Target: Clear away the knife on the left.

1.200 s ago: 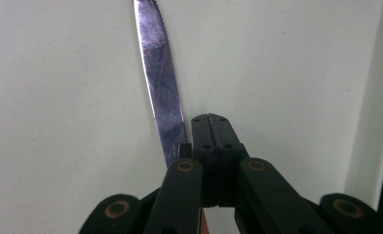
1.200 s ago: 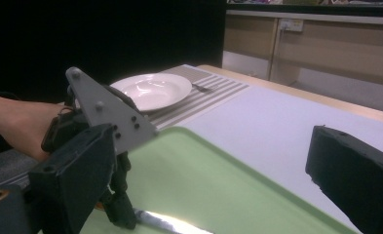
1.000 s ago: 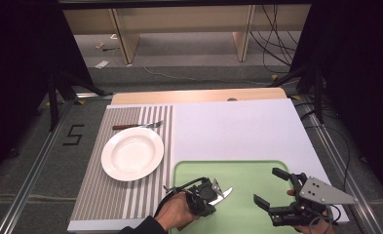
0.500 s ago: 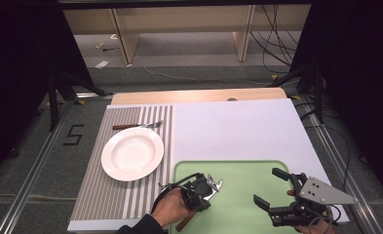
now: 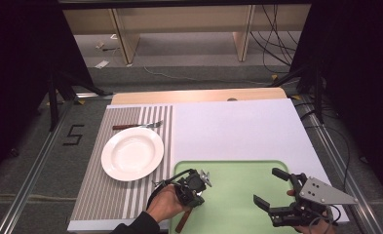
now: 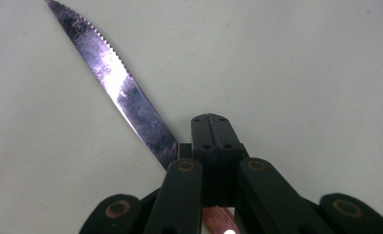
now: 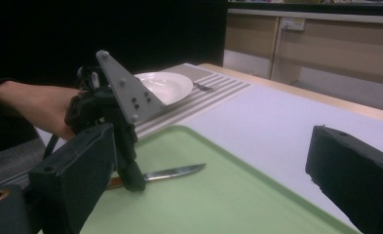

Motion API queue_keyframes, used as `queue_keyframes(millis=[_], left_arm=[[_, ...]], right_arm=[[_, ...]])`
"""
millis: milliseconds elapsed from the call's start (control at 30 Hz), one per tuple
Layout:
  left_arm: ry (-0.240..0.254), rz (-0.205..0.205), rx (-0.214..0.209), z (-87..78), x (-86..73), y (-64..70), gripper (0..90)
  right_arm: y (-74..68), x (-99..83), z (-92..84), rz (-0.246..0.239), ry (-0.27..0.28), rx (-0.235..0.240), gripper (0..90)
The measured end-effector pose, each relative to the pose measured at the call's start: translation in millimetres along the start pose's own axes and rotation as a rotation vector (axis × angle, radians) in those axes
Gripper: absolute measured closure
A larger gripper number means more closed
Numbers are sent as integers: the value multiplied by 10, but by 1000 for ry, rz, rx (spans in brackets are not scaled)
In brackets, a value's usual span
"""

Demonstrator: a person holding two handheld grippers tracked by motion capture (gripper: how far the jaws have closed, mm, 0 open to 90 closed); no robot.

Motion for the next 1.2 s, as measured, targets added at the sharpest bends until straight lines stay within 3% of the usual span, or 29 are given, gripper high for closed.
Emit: queue_keyframes(millis=[400,733,1200], left_arm=[[-24,-42,-12,-54,-151,-123,899],[-58,-54,-30,-81,-246,-176,899],[-67,-73,-41,-102,-334,-227,899]], right_arm=[[-1,2,-5,0,2,2,54],[-2,3,-5,-3,3,2,55],[-5,2,-5,-4,2,2,55]])
Point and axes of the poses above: each handheld gripper's, and its own axes: z roughly forward along the jaws, x roughly out of its top, y roughly to its right, the point moved 1 cm from there along z, roughly forward along the jaws, and after that the axes turned 12 degrees about -y, right-handed, at the moved point
